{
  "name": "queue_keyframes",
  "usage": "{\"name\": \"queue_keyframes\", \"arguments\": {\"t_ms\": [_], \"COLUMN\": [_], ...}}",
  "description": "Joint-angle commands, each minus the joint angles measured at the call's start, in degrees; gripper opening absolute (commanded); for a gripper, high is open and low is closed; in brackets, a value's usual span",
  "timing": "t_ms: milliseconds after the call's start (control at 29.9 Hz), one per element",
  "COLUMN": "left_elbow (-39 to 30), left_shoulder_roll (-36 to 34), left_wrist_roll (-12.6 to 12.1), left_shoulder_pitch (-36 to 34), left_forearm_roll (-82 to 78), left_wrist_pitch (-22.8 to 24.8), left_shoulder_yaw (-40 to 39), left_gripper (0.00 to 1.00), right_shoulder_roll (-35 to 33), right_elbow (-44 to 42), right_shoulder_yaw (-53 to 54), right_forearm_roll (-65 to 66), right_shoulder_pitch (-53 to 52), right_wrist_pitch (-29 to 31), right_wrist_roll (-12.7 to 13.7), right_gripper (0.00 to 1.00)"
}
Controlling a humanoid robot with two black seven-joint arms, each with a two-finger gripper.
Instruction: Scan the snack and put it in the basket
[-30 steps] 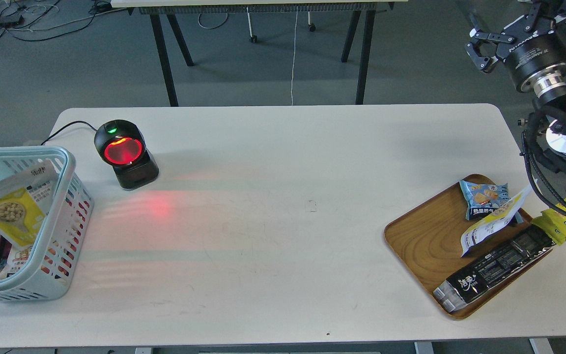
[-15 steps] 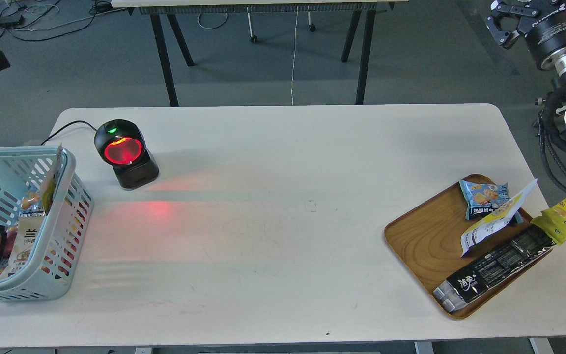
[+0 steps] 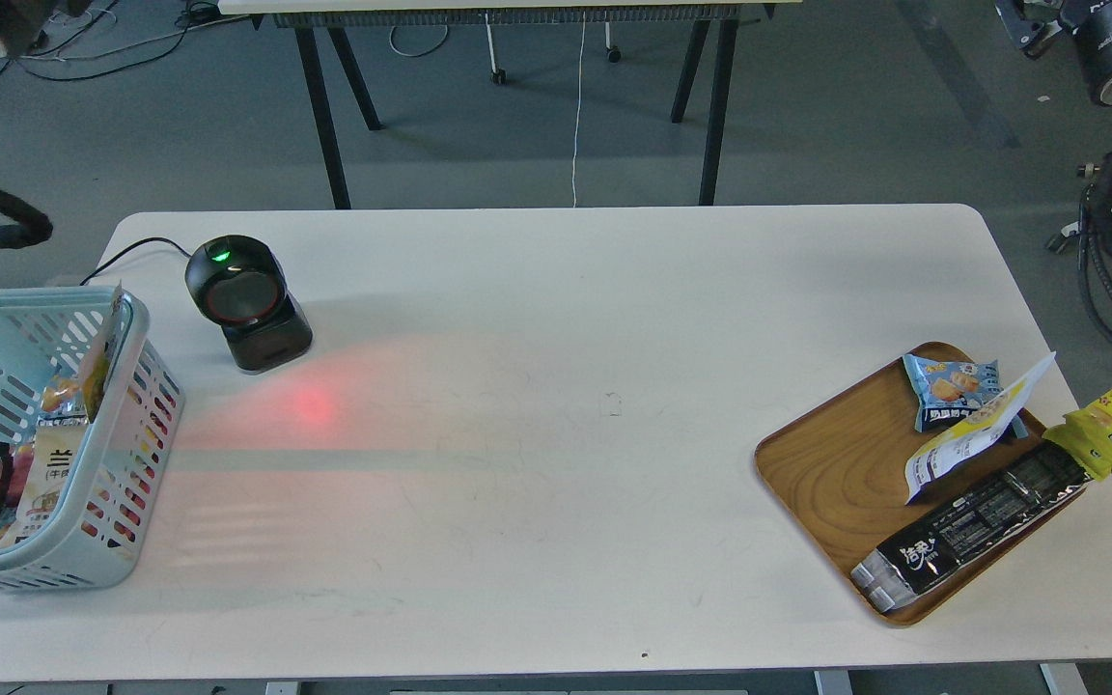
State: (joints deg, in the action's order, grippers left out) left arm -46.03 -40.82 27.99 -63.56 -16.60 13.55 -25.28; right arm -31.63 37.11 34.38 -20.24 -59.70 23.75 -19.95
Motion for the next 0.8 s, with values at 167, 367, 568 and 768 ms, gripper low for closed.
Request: {"name": "queue_keyframes", "arguments": {"t_ms": [167,367,568,768], "left_elbow": [20.00,24.84,24.49,24.32], "left_shoulder_roll": [15.68,20.51,23.33,23.86], "left_wrist_roll": [-9.34,-13.67,-13.32,-12.61], "left_shoulder_pitch": [0.10,0.98,3.09,4.31], "left_forearm_roll": [13.68,23.97,28.20,28.99], "left_wrist_pitch": [13.96,14.40,14.45,14.45], "left_shoulder_yaw": [-15.30,-19.54,-19.63,-20.42], "left_gripper": [1.00,1.00,1.00,1.00], "right_shoulder_roll": [2.62,7.19,11.59,11.59], "right_elbow": [-4.94,-12.75,-18.13,-18.39], "right_shoulder_yaw": [4.38,4.99,5.52,5.52], "right_forearm_roll": [-0.33,-0.42,-0.33,-0.33], "right_shoulder_pitch": [0.29,0.29,0.29,-0.50], "right_wrist_pitch": [0.33,4.19,4.25,2.36], "right_wrist_roll": [4.83,5.27,5.27,5.45], "right_gripper": [0.99,0.99,0.99,0.99]}}
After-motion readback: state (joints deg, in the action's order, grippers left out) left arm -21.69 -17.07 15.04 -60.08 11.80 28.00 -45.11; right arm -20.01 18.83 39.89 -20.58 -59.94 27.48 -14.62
